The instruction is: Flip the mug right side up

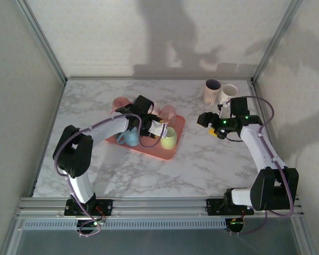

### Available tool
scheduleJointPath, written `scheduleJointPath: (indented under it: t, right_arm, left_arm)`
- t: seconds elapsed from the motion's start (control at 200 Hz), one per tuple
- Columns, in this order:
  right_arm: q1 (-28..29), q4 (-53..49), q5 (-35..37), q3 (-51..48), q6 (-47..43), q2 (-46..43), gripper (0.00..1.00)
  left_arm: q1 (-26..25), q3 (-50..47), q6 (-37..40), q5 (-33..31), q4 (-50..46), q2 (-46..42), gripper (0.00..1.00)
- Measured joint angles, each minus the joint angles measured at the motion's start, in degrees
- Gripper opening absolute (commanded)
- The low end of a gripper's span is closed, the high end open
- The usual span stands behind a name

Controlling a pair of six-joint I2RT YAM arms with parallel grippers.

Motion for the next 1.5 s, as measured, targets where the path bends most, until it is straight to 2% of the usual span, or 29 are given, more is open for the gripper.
scheduleJointPath:
  t: [0.31,0.696,0.821,1.016,1.137,1.497]
  right_arm:
    - [-1.0,1.8,-1.5,-1.6,0.1,-0.4,0.86]
    - [-2.1,2.3,-2.4,-2.1,0.2,-1.1,0.85]
    - [-2.5,2.4,-2.9,-2.3,0.2,-1.7,0.85]
    - [-2.6,2.7,-3.3,-3.1,0.4,-2.1,0.84]
    - [-2.7,2.8,-3.3,-3.1,0.5,-2.1,0.84]
    - [-2.8,2.8,-3.3,-3.2,0.7,-2.1,0.84]
  left_arm:
    - [-0.8,4.2,2.4,-1.3,-3.5,4.4,0.53]
    - [-2.3,7.5,3.0,-3.3,-7.4,6.8,0.38]
    - [-2.7,6.6,2.3,-3.7,-8.1,5.9,0.37]
    - [-3.5,4.1,-0.3,-3.8,-9.6,4.0,0.36]
    - [-3.6,3.6,-2.3,-3.8,-9.6,3.8,0.32]
    - [-3.6,3.6,-10.2,-3.4,-11.1,3.4,0.13]
